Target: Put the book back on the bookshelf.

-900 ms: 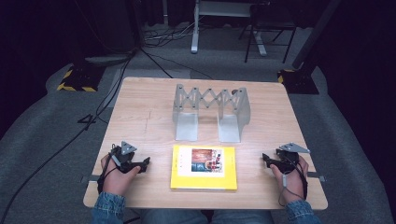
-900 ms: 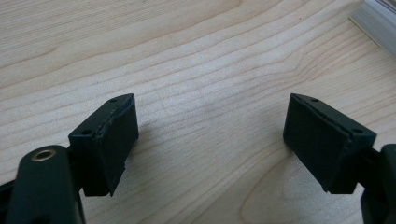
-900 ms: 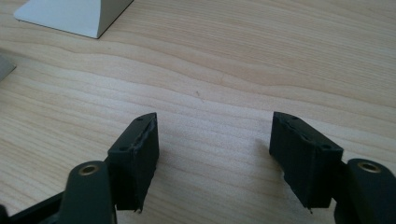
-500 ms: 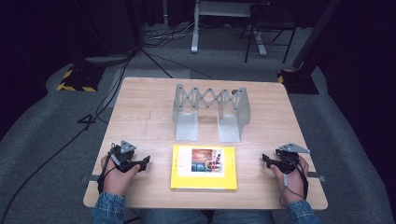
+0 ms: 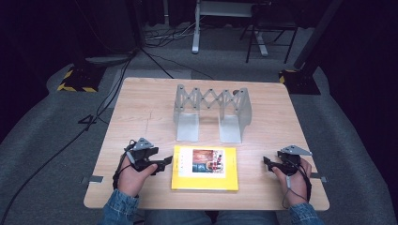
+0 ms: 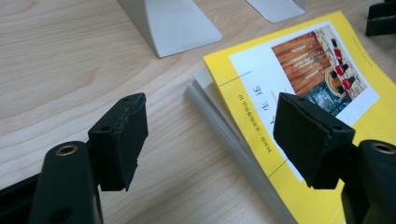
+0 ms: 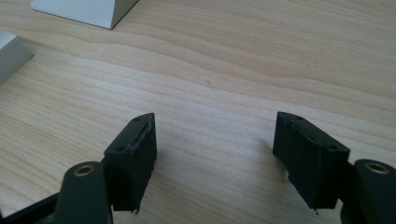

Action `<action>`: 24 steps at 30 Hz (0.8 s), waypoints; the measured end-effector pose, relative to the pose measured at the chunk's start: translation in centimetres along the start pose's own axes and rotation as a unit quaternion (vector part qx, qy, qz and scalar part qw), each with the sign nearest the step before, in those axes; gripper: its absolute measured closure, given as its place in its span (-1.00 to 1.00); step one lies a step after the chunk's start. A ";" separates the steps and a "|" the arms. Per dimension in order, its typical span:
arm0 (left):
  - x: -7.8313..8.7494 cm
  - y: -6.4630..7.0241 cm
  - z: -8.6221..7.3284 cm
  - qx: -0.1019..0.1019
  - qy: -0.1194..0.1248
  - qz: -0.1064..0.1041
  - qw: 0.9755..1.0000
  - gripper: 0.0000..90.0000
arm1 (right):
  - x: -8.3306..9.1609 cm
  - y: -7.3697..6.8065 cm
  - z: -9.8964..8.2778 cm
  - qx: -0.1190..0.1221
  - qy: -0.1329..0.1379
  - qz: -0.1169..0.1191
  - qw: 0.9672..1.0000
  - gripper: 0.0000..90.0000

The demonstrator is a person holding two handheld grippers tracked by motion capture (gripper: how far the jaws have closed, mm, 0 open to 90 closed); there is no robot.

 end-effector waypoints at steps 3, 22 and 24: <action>-1.2 0.5 -0.3 -0.008 -0.017 0.001 1.000 -0.41 | 0.4 -0.2 0.0 -0.001 -0.005 -0.001 1.000 -0.27; -4.2 0.8 -1.4 -0.004 -0.043 0.002 0.999 -0.50 | 2.2 -5.9 1.6 0.023 0.004 0.081 0.996 -0.39; -4.2 0.9 -1.5 -0.002 -0.043 0.005 0.999 -0.50 | 2.3 -6.6 1.6 0.023 0.001 0.089 0.996 -0.40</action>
Point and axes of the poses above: each handheld gripper's, and its own axes: x roughly backward along the jaws, z roughly out of its top, y roughly to its right, the point moved 1 cm from there along -x, roughly forward along the jaws, and after that the axes turned 12 degrees about y, right-handed, at the moved point
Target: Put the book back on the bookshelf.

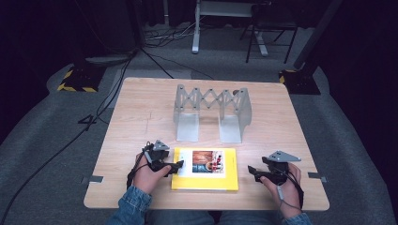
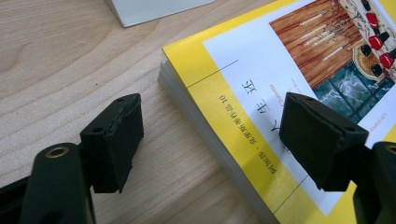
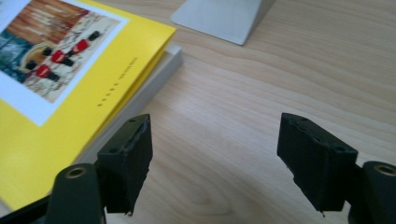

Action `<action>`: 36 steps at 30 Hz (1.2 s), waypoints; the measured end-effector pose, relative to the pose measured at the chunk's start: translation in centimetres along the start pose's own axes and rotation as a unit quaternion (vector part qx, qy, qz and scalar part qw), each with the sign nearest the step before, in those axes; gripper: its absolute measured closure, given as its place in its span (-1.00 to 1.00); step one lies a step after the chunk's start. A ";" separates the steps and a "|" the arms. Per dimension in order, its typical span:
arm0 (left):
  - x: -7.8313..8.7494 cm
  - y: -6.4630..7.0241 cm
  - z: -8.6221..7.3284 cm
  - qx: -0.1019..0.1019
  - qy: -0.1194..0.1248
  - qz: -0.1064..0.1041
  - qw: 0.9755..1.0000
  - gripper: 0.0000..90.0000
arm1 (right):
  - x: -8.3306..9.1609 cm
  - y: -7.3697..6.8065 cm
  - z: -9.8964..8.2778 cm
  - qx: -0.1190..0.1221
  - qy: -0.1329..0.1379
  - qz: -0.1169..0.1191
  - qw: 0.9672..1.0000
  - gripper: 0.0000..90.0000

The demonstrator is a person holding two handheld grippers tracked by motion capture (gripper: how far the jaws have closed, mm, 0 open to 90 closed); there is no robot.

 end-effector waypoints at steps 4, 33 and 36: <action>0.0 -0.1 -0.1 0.002 0.000 -0.002 1.000 -0.50 | -0.4 -1.8 -0.4 -0.003 -0.008 0.028 1.000 -0.42; -0.8 0.6 -0.5 -0.003 0.027 -0.032 0.999 -0.42 | -2.7 -6.5 -1.3 -0.033 -0.017 0.094 0.995 -0.54; -0.8 0.6 -0.6 0.002 0.030 -0.032 0.999 -0.42 | -2.8 -6.7 -1.4 -0.031 -0.011 0.096 0.995 -0.54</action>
Point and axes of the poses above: each handheld gripper's, and its own axes: x roughly backward along the jaws, z roughly out of its top, y roughly to its right, the point moved 1 cm from there along -x, roughly forward along the jaws, and after that the axes turned 12 degrees about y, right-handed, at the moved point
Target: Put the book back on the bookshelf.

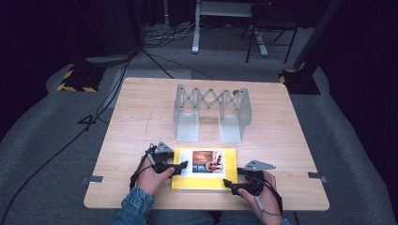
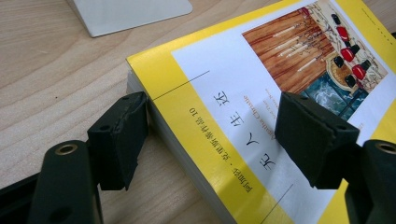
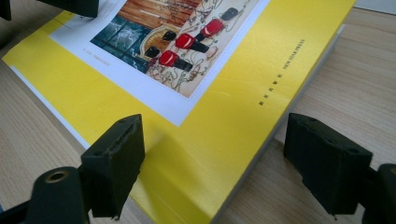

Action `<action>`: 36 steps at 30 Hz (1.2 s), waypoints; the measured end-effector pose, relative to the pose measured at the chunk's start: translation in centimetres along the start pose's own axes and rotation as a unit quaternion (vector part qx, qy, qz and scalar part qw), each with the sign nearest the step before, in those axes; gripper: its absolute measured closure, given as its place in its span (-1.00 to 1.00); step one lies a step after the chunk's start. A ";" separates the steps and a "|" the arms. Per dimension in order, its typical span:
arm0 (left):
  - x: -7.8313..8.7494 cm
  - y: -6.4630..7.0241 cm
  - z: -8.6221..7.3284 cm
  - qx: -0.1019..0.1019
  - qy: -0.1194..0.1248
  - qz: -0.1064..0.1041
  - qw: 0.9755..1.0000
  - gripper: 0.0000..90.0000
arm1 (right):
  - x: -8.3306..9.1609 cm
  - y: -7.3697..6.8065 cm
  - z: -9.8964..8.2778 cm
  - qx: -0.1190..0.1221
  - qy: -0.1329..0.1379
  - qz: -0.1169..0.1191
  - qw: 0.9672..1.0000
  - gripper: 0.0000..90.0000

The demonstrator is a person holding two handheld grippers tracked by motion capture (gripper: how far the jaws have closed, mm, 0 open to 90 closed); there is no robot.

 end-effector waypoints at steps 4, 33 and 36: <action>0.0 0.0 0.0 0.004 0.001 0.000 1.000 -0.41 | -0.1 -0.1 0.1 0.000 -0.003 -0.001 1.000 -0.55; 1.3 0.2 1.2 -0.007 0.040 -0.002 0.999 0.02 | -0.3 -0.1 -0.2 0.008 0.015 0.001 1.000 -0.59; 1.8 0.6 1.6 -0.004 0.063 -0.016 0.998 0.08 | -0.3 -0.1 -0.2 0.007 0.014 0.000 1.000 -0.60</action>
Point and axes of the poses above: each handheld gripper's, and its own axes: x roughly backward along the jaws, z roughly out of its top, y roughly to its right, the point moved 1 cm from there along -x, roughly forward along the jaws, and after that the axes turned 12 degrees about y, right-handed, at the moved point
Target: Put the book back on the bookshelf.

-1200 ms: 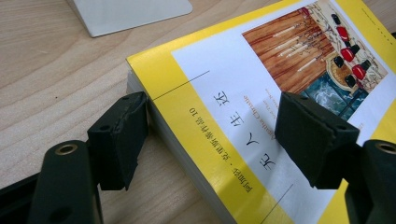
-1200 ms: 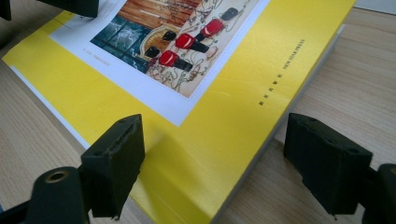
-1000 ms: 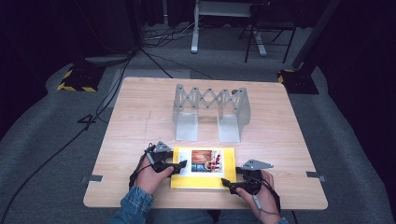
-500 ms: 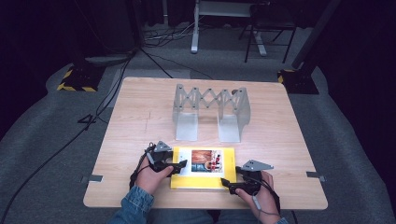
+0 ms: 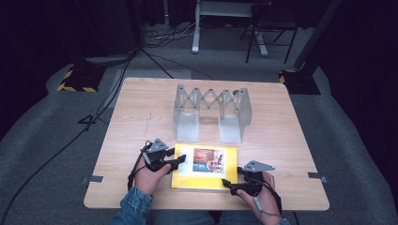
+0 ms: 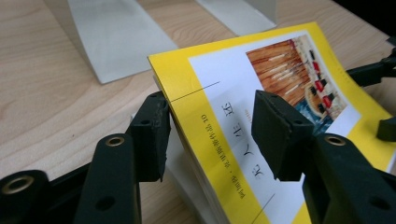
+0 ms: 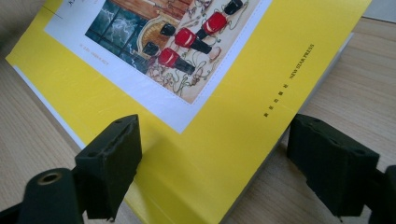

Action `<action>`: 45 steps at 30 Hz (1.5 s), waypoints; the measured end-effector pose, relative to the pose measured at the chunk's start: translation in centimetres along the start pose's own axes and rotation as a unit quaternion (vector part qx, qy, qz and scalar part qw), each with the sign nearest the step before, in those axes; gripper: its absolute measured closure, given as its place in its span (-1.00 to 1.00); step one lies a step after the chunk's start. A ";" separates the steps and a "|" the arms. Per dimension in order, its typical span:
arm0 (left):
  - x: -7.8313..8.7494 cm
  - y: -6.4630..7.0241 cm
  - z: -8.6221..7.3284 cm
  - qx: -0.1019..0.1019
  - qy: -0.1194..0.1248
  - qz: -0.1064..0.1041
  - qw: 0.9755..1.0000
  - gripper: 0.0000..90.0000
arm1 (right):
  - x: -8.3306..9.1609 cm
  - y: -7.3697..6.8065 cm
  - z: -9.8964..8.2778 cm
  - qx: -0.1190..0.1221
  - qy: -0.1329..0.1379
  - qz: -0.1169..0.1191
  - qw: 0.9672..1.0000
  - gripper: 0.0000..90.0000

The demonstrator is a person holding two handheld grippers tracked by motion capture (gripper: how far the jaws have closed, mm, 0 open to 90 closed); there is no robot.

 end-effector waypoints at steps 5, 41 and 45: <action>0.4 0.5 0.5 -0.002 0.018 -0.021 1.000 0.20 | 0.0 0.0 0.0 0.000 0.001 -0.001 1.000 -0.61; 2.7 4.1 5.4 -0.051 0.015 -0.086 0.995 0.91 | 3.3 -2.8 1.9 0.153 0.061 -0.048 0.985 -0.47; 2.9 4.6 6.0 -0.052 0.014 -0.093 0.994 0.91 | 2.8 -3.9 2.0 0.206 0.055 -0.044 0.976 -0.50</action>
Point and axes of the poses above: each handheld gripper's, and its own axes: x roughly backward along the jaws, z roughly out of its top, y roughly to its right, the point moved 1 cm from there along -x, roughly forward along the jaws, and after that the axes turned 12 degrees about y, right-handed, at the moved point
